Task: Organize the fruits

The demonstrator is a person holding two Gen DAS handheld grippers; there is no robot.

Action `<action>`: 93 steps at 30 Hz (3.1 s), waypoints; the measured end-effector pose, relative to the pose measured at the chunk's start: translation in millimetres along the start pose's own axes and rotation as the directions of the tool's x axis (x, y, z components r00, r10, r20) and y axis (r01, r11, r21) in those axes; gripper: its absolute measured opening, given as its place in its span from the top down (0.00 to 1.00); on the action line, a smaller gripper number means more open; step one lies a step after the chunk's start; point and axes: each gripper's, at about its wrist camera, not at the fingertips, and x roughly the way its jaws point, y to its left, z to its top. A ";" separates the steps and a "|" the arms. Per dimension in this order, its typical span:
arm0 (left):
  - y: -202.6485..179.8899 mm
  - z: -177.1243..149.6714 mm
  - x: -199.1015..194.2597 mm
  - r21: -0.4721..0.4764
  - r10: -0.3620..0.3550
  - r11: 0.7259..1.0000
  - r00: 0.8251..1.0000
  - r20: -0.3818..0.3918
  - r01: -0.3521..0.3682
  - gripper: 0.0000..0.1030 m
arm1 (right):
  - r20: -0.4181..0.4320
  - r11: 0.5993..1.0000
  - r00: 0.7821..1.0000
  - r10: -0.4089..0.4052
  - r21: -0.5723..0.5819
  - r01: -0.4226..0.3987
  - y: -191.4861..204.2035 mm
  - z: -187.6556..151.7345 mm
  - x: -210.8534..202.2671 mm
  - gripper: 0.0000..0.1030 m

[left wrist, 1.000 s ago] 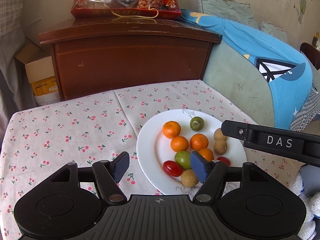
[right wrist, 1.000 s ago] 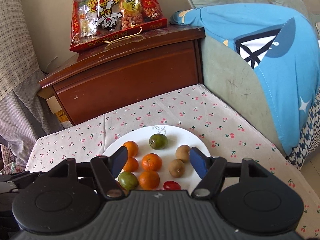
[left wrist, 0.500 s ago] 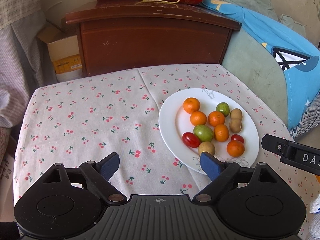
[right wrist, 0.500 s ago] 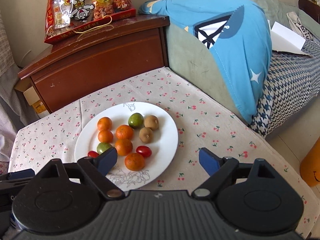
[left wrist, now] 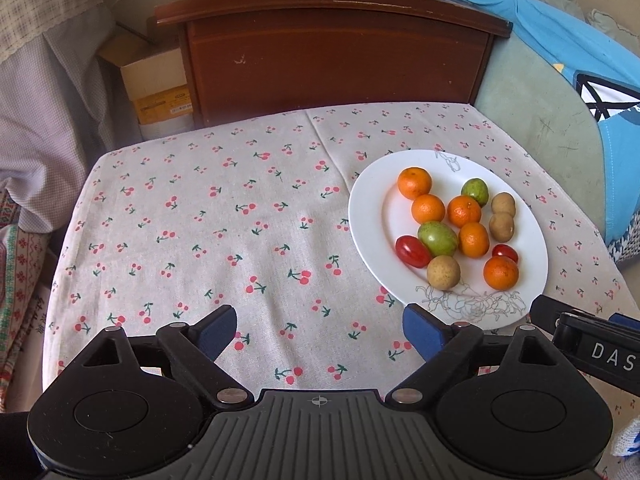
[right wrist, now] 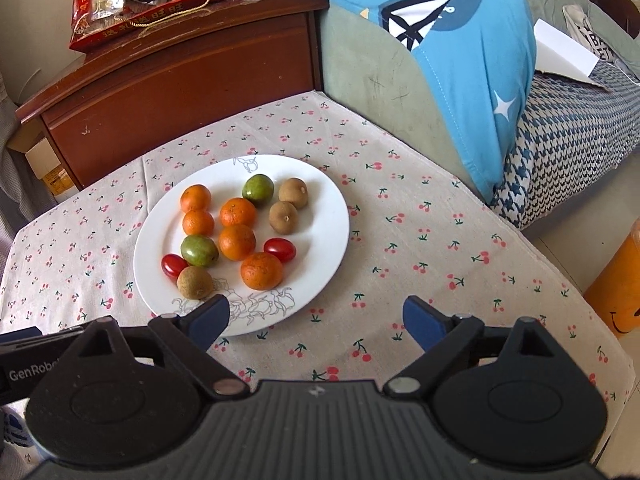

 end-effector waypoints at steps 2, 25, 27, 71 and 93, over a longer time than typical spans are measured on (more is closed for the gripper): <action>-1.6 0.1 1.5 0.006 0.012 1.000 1.000 -0.005 -0.012 0.11 | -0.007 1.000 1.000 -0.004 -0.007 0.004 1.4 -2.1 2.2 0.09; -10.0 4.3 20.6 0.017 0.067 0.998 0.996 -0.051 -0.067 0.09 | -0.048 0.999 0.998 -0.036 -0.023 0.034 9.4 -4.1 20.6 0.08; -10.1 4.3 20.5 0.014 0.068 0.998 0.997 -0.046 -0.068 0.09 | -0.047 0.999 0.998 -0.033 -0.019 0.032 8.9 -4.0 21.0 0.08; 1.1 -0.3 17.9 -0.021 0.069 0.997 0.997 -0.037 -0.070 0.09 | -0.013 0.999 0.999 0.044 -0.022 -0.044 10.4 -5.7 25.4 0.08; 43.4 -31.2 -12.4 -0.070 0.084 0.994 0.996 -0.028 -0.086 0.09 | 0.043 0.948 0.964 0.263 -0.195 -0.251 31.9 -54.7 1.6 0.08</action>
